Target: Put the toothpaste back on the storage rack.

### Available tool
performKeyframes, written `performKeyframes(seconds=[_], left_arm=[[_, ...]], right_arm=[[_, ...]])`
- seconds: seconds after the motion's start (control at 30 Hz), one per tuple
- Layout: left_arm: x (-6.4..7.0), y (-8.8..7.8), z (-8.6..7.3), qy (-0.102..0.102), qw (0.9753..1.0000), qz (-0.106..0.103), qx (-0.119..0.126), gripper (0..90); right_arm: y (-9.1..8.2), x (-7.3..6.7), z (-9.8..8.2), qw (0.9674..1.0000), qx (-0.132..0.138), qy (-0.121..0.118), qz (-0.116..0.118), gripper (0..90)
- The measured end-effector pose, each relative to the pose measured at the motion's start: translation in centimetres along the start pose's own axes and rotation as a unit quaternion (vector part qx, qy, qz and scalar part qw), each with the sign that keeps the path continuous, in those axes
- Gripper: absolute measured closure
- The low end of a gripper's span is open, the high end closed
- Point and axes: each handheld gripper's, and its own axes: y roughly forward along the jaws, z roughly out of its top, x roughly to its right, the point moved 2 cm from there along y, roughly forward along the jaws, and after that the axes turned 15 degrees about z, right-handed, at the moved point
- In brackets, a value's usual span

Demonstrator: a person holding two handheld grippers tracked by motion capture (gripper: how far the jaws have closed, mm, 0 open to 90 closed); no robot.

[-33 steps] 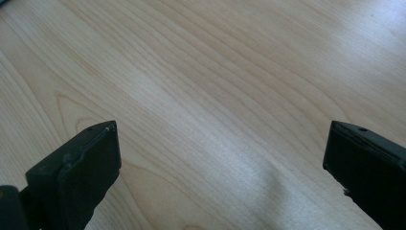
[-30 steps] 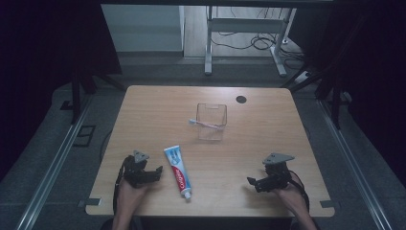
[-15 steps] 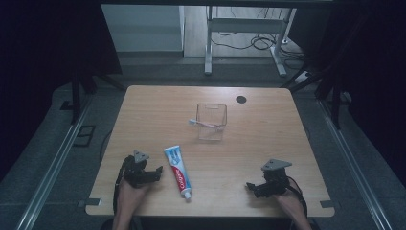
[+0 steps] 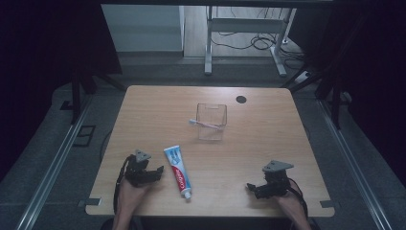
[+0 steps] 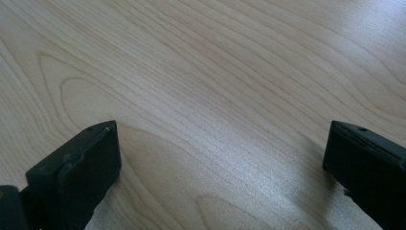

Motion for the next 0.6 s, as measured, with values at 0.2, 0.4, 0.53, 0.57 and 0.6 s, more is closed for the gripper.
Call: performKeyframes(seconds=[0.2,0.4,0.53,0.57,0.6], left_arm=[[0.3,-0.9,0.6,0.006,0.9997,-0.004,0.023,24.2],[0.6,-1.7,1.1,0.009,0.9992,-0.011,0.037,28.3],[0.7,-2.3,1.5,0.016,0.9986,-0.020,0.046,34.2],[0.8,-2.4,1.7,0.016,0.9985,-0.025,0.047,35.4],[1.0,-2.6,1.8,0.014,0.9984,-0.028,0.047,36.8]], right_arm=[[0.0,0.0,-0.1,1.0000,0.003,-0.002,-0.001,0.0],[0.0,0.0,-0.2,1.0000,0.002,-0.001,-0.001,0.0],[0.0,0.0,-0.2,1.0000,0.002,-0.001,-0.002,0.0],[0.0,0.0,-0.2,1.0000,0.002,-0.001,-0.002,0.0],[0.0,0.0,-0.2,1.0000,0.002,-0.001,-0.002,0.0]])
